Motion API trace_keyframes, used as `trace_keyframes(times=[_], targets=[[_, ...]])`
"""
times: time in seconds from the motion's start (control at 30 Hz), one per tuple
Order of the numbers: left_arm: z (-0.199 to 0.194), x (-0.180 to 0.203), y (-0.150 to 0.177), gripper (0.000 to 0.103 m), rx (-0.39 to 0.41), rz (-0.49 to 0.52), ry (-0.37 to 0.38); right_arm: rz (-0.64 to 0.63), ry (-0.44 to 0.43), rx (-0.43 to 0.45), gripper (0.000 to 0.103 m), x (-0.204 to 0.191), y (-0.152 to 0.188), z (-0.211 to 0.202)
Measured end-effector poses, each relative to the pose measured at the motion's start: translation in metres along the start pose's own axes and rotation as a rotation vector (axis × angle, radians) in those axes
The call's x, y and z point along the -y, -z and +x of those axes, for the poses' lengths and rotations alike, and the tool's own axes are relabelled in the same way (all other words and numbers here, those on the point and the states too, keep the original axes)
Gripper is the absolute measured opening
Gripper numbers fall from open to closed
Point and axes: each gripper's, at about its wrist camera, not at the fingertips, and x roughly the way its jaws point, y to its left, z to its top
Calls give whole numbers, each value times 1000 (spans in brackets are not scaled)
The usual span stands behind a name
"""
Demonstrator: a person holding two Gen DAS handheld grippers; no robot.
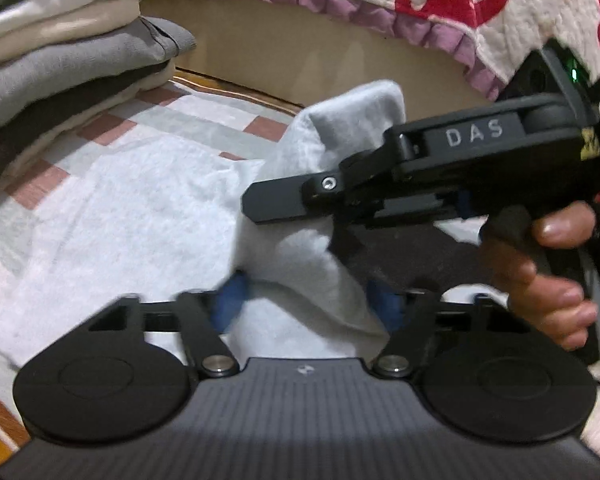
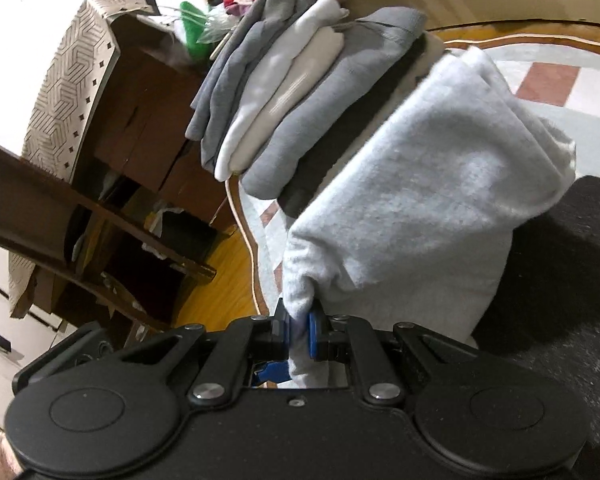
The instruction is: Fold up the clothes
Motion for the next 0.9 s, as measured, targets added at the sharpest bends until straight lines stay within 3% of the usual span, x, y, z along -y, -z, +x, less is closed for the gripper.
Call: trace_keyframes(times=[0.03,0.07,0.17,0.33,0.53,0.7,0.8,0.9], targets=[[-2,-4,-1,30,-8,-1,0,-13,0,-5,12,-1,-1,2],[-4,-10,-3,26,-14,-20,11,-23,-6,-7,12,-1,-3,4],[-10,-25,-7,22,-21,-62,27,-22,-40,-5,12,3,-6,10],[-20,-34,-14,20,0,5,1,-35,-74,-6,12,2,-18,32],[-29,-76,-18,21,-14,-115,-12,-53,-138,-38,12,1,-34,64],[-23,-98,-11,20,-49,-173,-43,-52,-108,-103,12,9,-33,100],[-22,-105,-9,20,-51,-197,-52,-31,-89,-99,12,13,-31,106],[-19,-117,-9,22,-81,-218,-130,-4,-43,-83,29,18,-33,104]])
